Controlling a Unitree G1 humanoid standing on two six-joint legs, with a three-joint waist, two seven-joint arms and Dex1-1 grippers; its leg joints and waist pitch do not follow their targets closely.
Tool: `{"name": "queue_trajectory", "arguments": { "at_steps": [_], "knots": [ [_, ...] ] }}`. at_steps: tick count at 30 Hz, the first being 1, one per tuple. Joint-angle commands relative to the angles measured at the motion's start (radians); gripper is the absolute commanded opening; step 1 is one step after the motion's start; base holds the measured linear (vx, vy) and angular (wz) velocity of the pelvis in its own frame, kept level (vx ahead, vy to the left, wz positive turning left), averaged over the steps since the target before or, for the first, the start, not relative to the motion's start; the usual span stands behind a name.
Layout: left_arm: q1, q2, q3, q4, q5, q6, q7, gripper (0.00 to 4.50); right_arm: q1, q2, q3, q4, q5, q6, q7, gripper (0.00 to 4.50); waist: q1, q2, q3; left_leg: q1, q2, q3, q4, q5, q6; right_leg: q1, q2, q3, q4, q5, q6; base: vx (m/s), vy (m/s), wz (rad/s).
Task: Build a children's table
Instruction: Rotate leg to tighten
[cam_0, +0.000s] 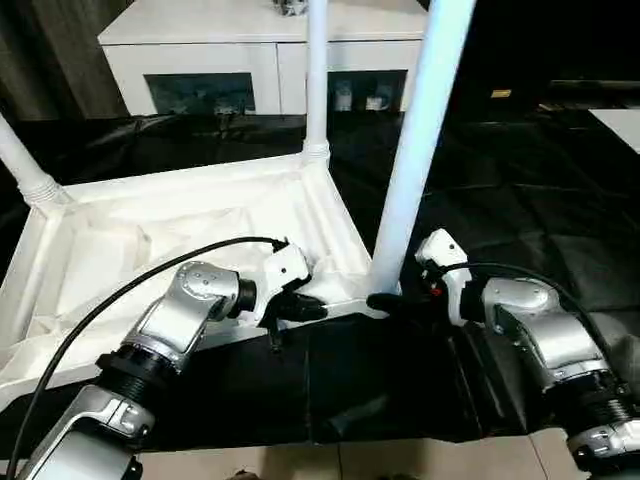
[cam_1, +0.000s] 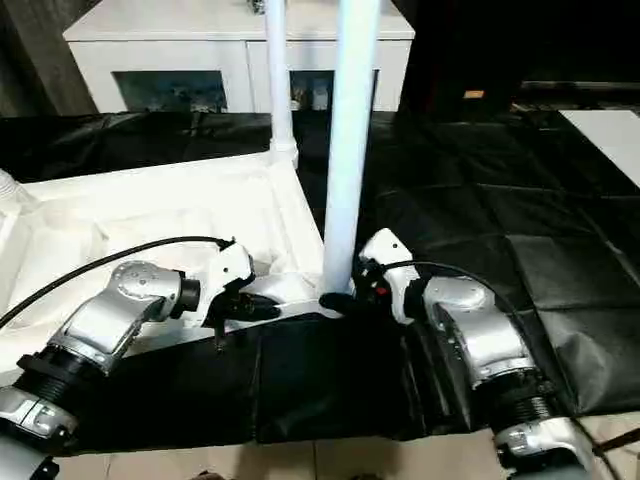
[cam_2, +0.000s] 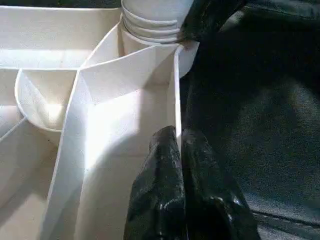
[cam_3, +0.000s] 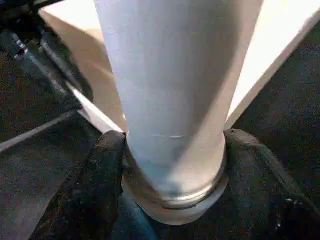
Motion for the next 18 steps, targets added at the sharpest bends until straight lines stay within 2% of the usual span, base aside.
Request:
{"name": "queue_trajectory", "arguments": {
  "at_steps": [1, 2, 3, 5, 6, 8, 10, 11, 13, 14, 16, 18],
  "knots": [
    [-0.011, -0.025, 0.004, 0.006, 0.007, -0.004, 0.030, 0.00, -0.022, 0.062, -0.032, 0.062, -0.012, -0.012, -0.134, 2.69, 0.000, -0.010, -0.060, 0.012, 0.028, -0.015, -0.075, -0.271, 0.013, 0.046, -0.040, 0.024, -0.064, -0.303, -0.217, 0.000, 0.000, 0.00],
    [-0.014, -0.041, 0.008, 0.018, 0.011, -0.008, 0.055, 0.00, -0.033, 0.095, -0.049, 0.093, -0.018, -0.015, -0.201, 2.69, -0.002, -0.009, -0.060, 0.012, 0.027, -0.014, -0.076, -0.273, 0.008, 0.044, -0.040, 0.025, -0.065, -0.311, -0.214, 0.000, 0.000, 0.00],
    [-0.020, -0.064, 0.012, 0.035, 0.017, -0.002, 0.092, 0.00, -0.048, 0.137, -0.068, 0.129, -0.024, -0.019, -0.282, 2.69, -0.015, -0.008, -0.058, 0.009, 0.024, -0.019, -0.079, -0.298, -0.011, 0.044, -0.040, 0.022, -0.070, -0.362, -0.198, 0.000, 0.000, 0.00],
    [-0.032, -0.105, 0.022, 0.068, 0.027, 0.010, 0.164, 0.00, -0.072, 0.200, -0.095, 0.187, -0.036, -0.021, -0.411, 2.68, -0.019, -0.007, -0.061, 0.010, 0.024, -0.023, -0.080, -0.309, -0.020, 0.045, -0.040, 0.020, -0.070, -0.381, -0.185, 0.000, 0.000, 0.00],
    [-0.032, -0.105, 0.022, 0.068, 0.027, 0.010, 0.164, 0.00, -0.072, 0.200, -0.095, 0.187, -0.036, -0.021, -0.411, 2.67, -0.023, -0.006, -0.058, 0.012, 0.025, -0.022, -0.082, -0.322, -0.024, 0.041, -0.038, 0.021, -0.073, -0.383, -0.182, 0.000, 0.000, 0.00],
    [-0.064, -0.186, 0.040, 0.137, 0.052, 0.030, 0.314, 0.00, -0.124, 0.295, -0.126, 0.297, -0.074, -0.024, -0.654, 2.67, -0.030, 0.000, -0.058, 0.016, 0.022, -0.022, -0.081, -0.348, -0.037, 0.032, -0.037, 0.022, -0.075, -0.394, -0.185, 0.000, 0.000, 0.00],
    [-0.075, -0.209, 0.048, 0.159, 0.059, 0.040, 0.361, 0.00, -0.139, 0.317, -0.132, 0.327, -0.085, -0.026, -0.716, 2.67, -0.032, -0.003, -0.059, 0.021, 0.020, -0.021, -0.081, -0.359, -0.043, 0.031, -0.035, 0.021, -0.078, -0.398, -0.181, 0.000, 0.000, 0.00],
    [-0.104, -0.258, 0.065, 0.211, 0.069, 0.057, 0.456, 0.00, -0.172, 0.363, -0.147, 0.389, -0.100, -0.038, -0.843, 2.67, -0.030, -0.004, -0.059, 0.020, 0.020, -0.021, -0.081, -0.366, -0.038, 0.033, -0.035, 0.021, -0.081, -0.397, -0.176, 0.000, 0.000, 0.00],
    [-0.135, -0.305, 0.079, 0.263, 0.083, 0.048, 0.521, 0.00, -0.213, 0.413, -0.165, 0.454, -0.100, -0.061, -0.927, 2.66, -0.031, -0.004, -0.060, 0.024, 0.016, -0.020, -0.079, -0.373, -0.035, 0.027, -0.034, 0.021, -0.083, -0.397, -0.175, 0.000, 0.000, 0.00],
    [-0.144, -0.317, 0.082, 0.277, 0.088, 0.042, 0.535, 0.00, -0.226, 0.427, -0.169, 0.472, -0.102, -0.068, -0.949, 2.66, -0.030, -0.007, -0.060, 0.025, 0.017, -0.019, -0.079, -0.376, -0.032, 0.028, -0.035, 0.020, -0.086, -0.403, -0.169, 0.000, 0.000, 0.00],
    [-0.156, -0.329, 0.083, 0.300, 0.091, 0.023, 0.548, 0.00, -0.242, 0.439, -0.154, 0.491, -0.113, -0.089, -0.945, 2.66, -0.025, -0.005, -0.061, 0.020, 0.017, -0.020, -0.081, -0.371, -0.022, 0.031, -0.034, 0.019, -0.085, -0.389, -0.159, 0.000, 0.000, 0.00],
    [-0.166, -0.336, 0.088, 0.326, 0.101, -0.013, 0.565, 0.00, -0.258, 0.450, -0.130, 0.501, -0.127, -0.159, -0.880, 2.66, -0.020, -0.016, -0.062, 0.017, 0.017, -0.018, -0.080, -0.356, -0.005, 0.034, -0.038, 0.020, -0.084, -0.377, -0.154, 0.000, 0.000, 0.00]
  ]
}}
